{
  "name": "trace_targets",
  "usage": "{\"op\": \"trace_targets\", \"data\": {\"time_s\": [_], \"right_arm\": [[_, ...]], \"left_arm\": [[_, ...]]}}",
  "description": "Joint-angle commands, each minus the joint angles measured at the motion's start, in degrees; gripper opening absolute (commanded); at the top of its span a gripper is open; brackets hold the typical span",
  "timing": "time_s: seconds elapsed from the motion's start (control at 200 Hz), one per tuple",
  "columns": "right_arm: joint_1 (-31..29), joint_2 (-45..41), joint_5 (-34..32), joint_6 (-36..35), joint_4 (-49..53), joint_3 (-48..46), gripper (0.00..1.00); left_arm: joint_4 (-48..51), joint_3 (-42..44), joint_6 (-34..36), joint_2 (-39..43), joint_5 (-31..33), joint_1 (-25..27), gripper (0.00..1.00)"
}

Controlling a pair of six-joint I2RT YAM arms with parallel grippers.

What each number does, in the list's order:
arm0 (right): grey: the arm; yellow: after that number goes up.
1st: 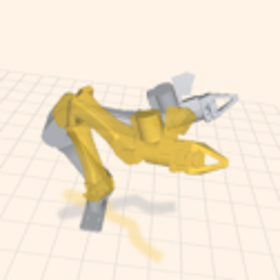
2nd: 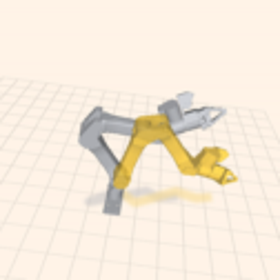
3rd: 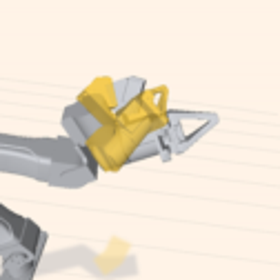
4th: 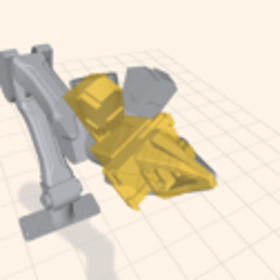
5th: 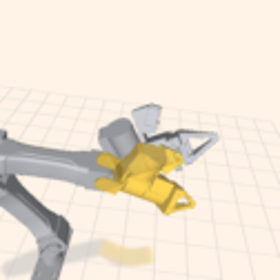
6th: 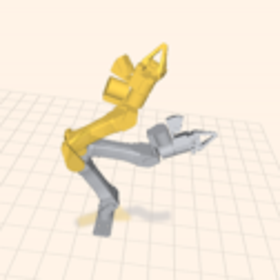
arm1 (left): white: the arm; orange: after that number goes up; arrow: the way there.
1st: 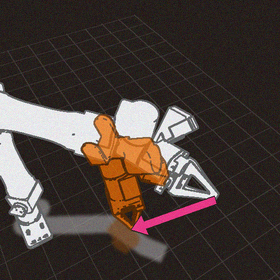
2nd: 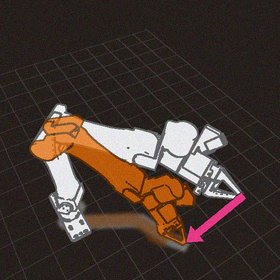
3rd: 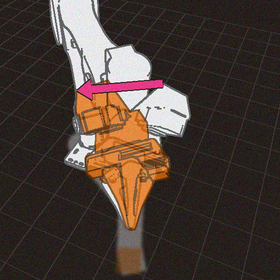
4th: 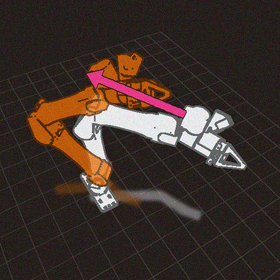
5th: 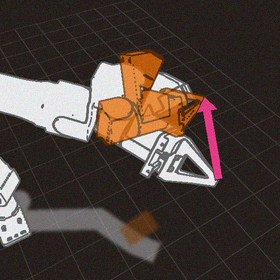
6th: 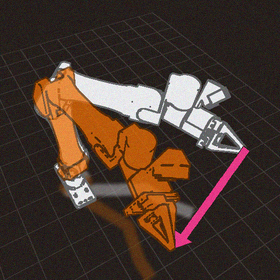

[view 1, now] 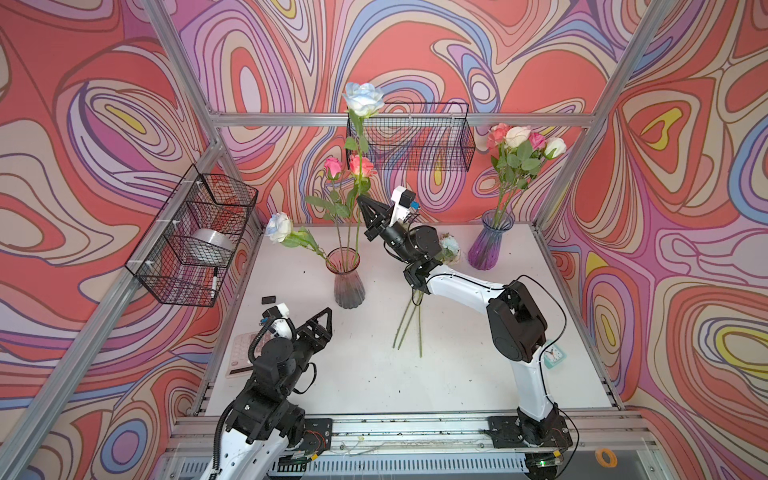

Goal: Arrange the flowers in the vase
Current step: 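Lower the white rose stem into the pink-grey vase and open the right gripper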

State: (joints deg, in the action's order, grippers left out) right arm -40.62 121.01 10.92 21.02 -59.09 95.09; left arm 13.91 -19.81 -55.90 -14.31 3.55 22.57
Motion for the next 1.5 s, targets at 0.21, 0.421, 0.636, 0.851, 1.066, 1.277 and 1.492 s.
{"op": "trace_targets", "data": {"time_s": [0.21,0.421,0.636,0.851,1.066,1.277,1.492], "right_arm": [[-2.50,1.01,1.15,-3.02,1.10,-3.28,0.00],[-4.71,0.26,0.33,-4.62,2.44,-5.50,0.21],[-5.78,-1.26,-2.49,-6.76,5.05,-7.32,0.30],[-5.78,-4.98,-7.20,-7.19,7.32,-10.88,0.34],[-5.51,-4.04,-12.75,-8.62,19.70,-3.49,0.39],[-5.39,-4.61,-11.38,-8.36,34.25,1.57,0.47],[-4.08,-6.53,-10.91,-8.82,54.67,7.32,0.60]], "left_arm": [[-3.84,1.43,-2.94,-1.16,0.52,0.37,0.70],[0.22,-3.24,2.01,-5.75,1.11,0.36,0.71],[0.05,-3.89,3.01,-7.23,1.44,0.32,0.72],[-1.49,-4.36,3.60,-8.41,2.59,0.36,0.72],[-4.61,-4.95,3.43,-12.64,1.29,0.29,0.72],[-3.70,-7.25,4.21,-15.83,0.00,0.37,0.72],[-4.20,-7.23,4.67,-16.01,-0.38,0.29,0.72]]}}
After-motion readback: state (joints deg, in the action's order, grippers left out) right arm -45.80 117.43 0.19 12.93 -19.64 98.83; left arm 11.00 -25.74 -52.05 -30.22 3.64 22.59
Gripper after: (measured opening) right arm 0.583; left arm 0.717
